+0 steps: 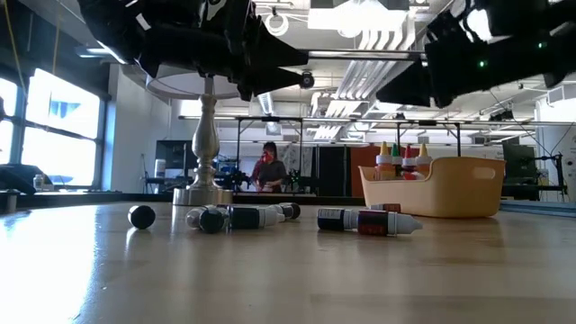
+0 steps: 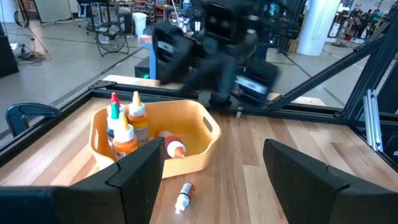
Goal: Pick & Place food coloring
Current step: Put the large orange food coloring bottle into the yellow bin
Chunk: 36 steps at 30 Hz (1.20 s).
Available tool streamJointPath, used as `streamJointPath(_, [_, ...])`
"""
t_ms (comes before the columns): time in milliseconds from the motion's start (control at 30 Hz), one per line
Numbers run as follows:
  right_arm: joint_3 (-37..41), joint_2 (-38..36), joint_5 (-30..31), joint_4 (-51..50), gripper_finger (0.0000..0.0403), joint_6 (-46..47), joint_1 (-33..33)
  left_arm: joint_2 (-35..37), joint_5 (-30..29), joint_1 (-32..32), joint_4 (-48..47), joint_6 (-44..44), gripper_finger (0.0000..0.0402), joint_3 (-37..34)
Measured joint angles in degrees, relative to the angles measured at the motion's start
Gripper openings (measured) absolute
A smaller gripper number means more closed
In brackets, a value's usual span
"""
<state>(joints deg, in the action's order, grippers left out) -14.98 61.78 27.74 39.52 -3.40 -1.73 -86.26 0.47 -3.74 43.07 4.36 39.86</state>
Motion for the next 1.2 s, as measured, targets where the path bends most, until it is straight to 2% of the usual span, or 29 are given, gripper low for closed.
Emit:
streamJointPath(100, [-6.34, 0.15, -3.94, -17.34, 0.0120, 1.45, -1.90, 0.00, 0.00, 0.00, 0.00, 0.00, 0.0269, 0.00])
streamJointPath(267, [-16.68, 0.20, -2.88, -47.84, 0.0150, 5.90, -2.80, 0.00, 0.09, 0.01, 0.02, 0.44, 0.0269, 0.00])
streamJointPath(400, [-23.52, 0.20, -0.71, -62.37, 0.0178, 4.62, -1.70, 0.00, 0.43, 0.01, 0.02, 0.44, 0.0269, 0.00])
streamJointPath(533, [-28.97, 0.17, -4.88, -72.71, 0.0194, 4.61, 2.36, 0.00, 0.48, 0.01, 0.02, 0.44, 0.0269, 0.00])
streamJointPath(667, [-30.23, 0.17, -12.14, -77.01, 0.0191, 3.47, 7.89, 0.00, 0.47, 0.01, 0.02, 0.44, 0.0269, 0.01])
streamJointPath(867, [-30.16, 2.91, -22.42, -76.14, 0.0177, -5.12, 13.61, 0.00, 0.51, 0.01, -0.37, 0.44, 0.0269, 0.00])
streamJointPath(1200, [-31.34, 17.24, -25.05, -80.11, 0.0174, -16.01, 19.07, 0.00, -3.74, 0.01, -3.02, 0.38, 0.0269, 0.02])
